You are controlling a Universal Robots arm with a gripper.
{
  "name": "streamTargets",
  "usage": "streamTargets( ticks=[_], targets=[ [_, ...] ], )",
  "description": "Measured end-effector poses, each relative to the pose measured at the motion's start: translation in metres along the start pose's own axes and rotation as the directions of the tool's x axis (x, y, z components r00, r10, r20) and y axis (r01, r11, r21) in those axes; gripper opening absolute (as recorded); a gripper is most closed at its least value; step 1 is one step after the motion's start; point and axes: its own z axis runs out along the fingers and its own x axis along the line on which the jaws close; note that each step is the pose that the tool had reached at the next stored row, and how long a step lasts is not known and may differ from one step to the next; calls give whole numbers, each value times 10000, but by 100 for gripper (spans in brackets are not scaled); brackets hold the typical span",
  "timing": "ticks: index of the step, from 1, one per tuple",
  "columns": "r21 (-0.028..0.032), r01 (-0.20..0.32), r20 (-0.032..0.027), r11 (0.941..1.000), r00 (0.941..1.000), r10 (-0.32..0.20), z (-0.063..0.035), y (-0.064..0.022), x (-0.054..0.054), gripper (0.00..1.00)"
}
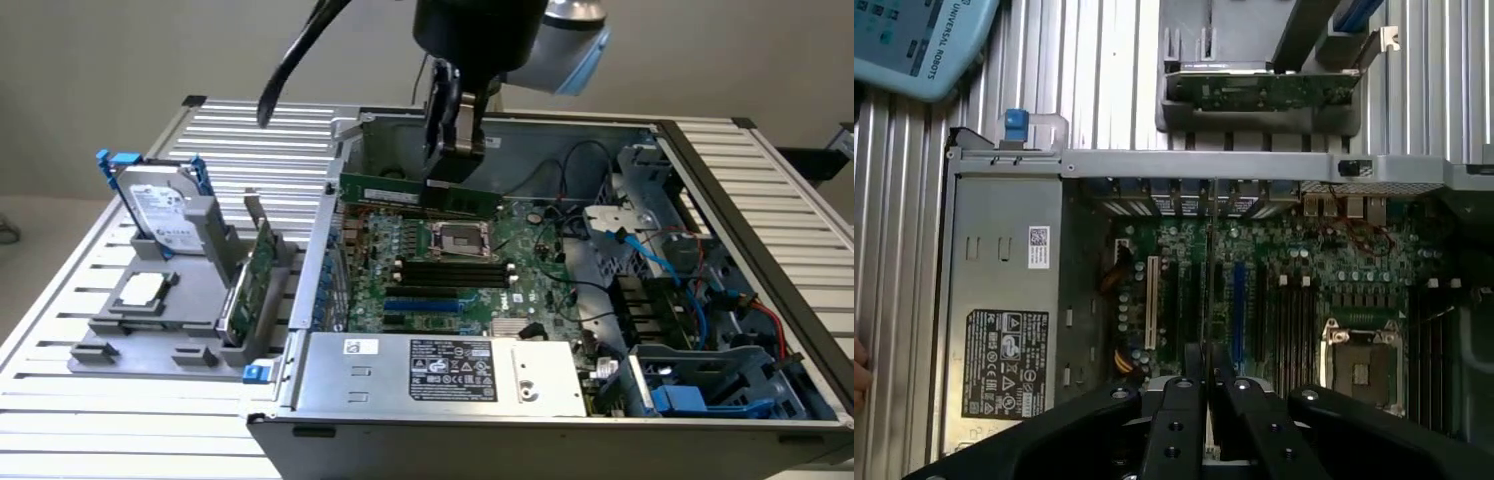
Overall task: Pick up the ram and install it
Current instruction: 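Pick up the ram and move it above insertion slot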
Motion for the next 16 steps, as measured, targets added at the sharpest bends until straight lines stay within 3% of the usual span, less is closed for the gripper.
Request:
streamTargets(
  ticks=[9, 16],
  targets=[
    [28, -1, -1, 10000, 10000, 1, 95, -160, -301, 14],
    [139, -5, -2, 9999, 10000, 5, 137, -257, -494, 14]
  ],
)
